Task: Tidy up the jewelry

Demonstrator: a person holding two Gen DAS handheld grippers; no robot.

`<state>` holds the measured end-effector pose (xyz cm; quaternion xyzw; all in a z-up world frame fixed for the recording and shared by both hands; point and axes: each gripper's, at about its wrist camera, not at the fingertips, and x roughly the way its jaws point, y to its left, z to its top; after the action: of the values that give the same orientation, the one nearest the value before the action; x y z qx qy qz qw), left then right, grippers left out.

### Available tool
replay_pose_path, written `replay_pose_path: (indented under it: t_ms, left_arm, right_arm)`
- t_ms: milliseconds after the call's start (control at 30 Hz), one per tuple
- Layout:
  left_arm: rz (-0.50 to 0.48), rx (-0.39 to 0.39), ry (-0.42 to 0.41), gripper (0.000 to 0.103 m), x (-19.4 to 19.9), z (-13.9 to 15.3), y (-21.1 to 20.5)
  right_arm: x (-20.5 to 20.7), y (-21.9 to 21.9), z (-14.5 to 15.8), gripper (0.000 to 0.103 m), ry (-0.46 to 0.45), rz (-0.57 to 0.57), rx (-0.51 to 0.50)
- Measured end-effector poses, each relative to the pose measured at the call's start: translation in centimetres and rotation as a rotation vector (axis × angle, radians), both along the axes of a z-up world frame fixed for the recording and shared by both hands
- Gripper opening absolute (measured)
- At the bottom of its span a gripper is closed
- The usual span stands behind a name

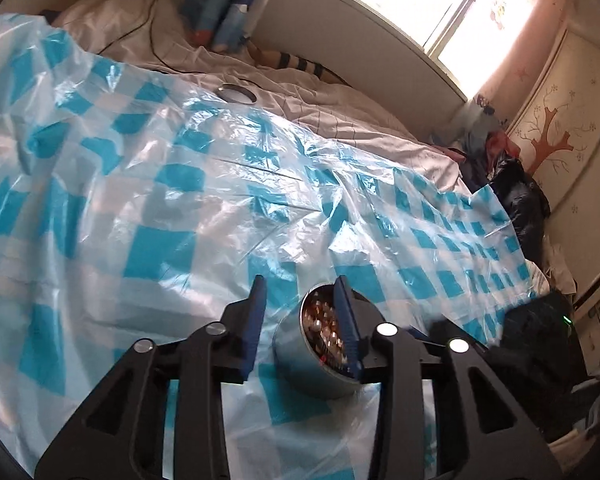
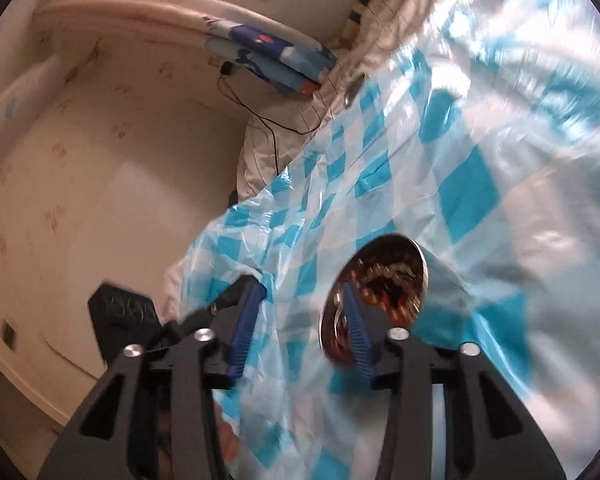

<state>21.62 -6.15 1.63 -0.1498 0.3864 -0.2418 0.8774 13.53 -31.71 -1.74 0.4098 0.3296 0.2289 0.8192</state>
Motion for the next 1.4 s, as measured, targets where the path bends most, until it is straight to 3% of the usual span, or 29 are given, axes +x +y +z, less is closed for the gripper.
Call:
replay_pose_path:
  t_ms: [67, 167, 267, 367, 533, 667, 867, 1400]
  left_arm:
    - [0.001, 0.061, -0.018, 0.038, -1.6, 0.0, 0.0]
    - [-0.009, 0.158, -0.07, 0.047, -4.4, 0.4, -0.5]
    - [-0.003, 0.243, -0.129, 0.058, -7.8, 0.9, -0.8]
    - [0.021, 0.301, -0.166, 0.073, -11.0, 1.1, -0.7]
    - [0.058, 0.376, -0.212, 0.086, -15.4, 0.8, -0.3]
    - [0.063, 0.396, -0.229, 0.089, -17.9, 0.5, 0.1]
    - [0.095, 0.389, -0.254, 0.094, -19.9, 0.8, 0.5]
    - [0.119, 0.376, -0.232, 0.095, -18.4, 0.0, 0.3]
  right_arm:
    - [-2.7, 0.3, 0.5, 0.067, 0.004, -0.005, -0.106]
    - [-7.8, 1.2, 0.4, 0.072, 0.047, -0.034, -0.34]
    - [-10.7, 2.1, -0.1, 0.084, 0.098, -0.077, -0.485]
    - [-12.7, 3.0, 0.0, 0.096, 0.088, -0.127, -0.602]
    - [-13.6, 4.3, -1.3, 0.096, 0.135, -0.21, -0.727]
    - [-14.8, 5.1, -0.3, 0.096, 0.077, -0.278, -0.772]
    - [-15.7, 5.6, 1.3, 0.096, 0.06, -0.352, -0.733]
    - [-14.5, 7.3, 0.2, 0.096, 0.056, -0.333, -0.836]
